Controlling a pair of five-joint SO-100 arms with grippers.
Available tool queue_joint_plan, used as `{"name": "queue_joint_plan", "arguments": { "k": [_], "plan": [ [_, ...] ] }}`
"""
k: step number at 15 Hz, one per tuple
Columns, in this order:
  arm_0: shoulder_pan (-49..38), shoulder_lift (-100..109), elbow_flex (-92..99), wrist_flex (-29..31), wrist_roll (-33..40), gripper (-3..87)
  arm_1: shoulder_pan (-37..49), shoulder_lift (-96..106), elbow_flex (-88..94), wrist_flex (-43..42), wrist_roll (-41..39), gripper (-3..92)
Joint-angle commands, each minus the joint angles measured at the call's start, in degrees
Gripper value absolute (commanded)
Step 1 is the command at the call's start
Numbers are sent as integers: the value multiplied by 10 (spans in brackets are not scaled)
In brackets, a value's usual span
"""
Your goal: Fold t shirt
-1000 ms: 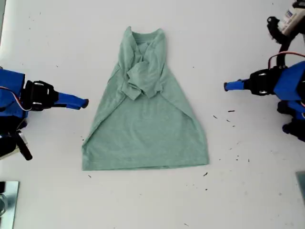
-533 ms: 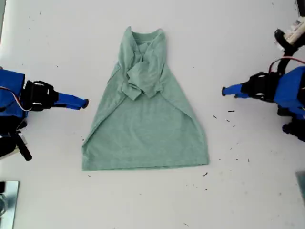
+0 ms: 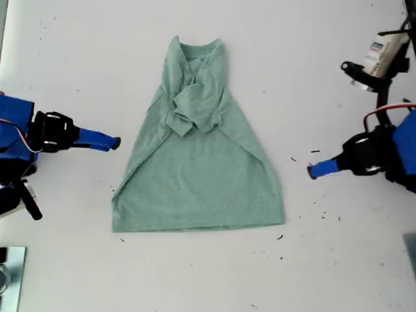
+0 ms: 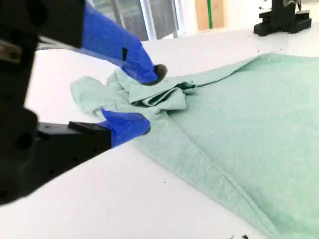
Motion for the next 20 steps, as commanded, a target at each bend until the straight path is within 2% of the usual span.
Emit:
{"name": "queue_joint_plan", "arguments": {
  "k": [1, 2, 3, 7, 9, 11, 12, 13, 14, 15, 17, 18, 20],
  "plan": [
    [1, 4, 5, 1, 2, 127, -40, -267, -286, 120, 34, 253],
    [-11, 4, 5, 1, 2, 127, -47, -367, -395, 181, 39, 309],
    [-21, 4, 5, 1, 2, 127, -47, -441, -467, 203, 26, 315],
    [-23, 4, 5, 1, 2, 128, -28, -563, -474, 149, 9, 262],
    [-18, 4, 5, 1, 2, 129, -18, -601, -410, 85, 1, 248],
    [-11, 4, 5, 1, 2, 130, -10, -642, -304, -33, -11, 213],
    [-8, 4, 5, 1, 2, 131, -5, -680, -257, -98, -11, 173],
    [-6, 4, 5, 1, 1, 131, -5, -711, -228, -152, -7, 86],
    [-4, 4, 5, 1, -3, 131, -6, -720, -207, -194, -13, 66],
    [-1, 4, 5, 1, -3, 131, -5, -715, -202, -198, -16, 61],
    [1, 4, 5, 1, -3, 137, -2, -674, -205, -169, -17, -16],
    [1, 4, 5, 1, -3, 138, 1, -655, -212, -147, -25, -16],
    [4, 4, 5, 1, -3, 140, 4, -613, -280, -33, -38, -16]
  ]
}}
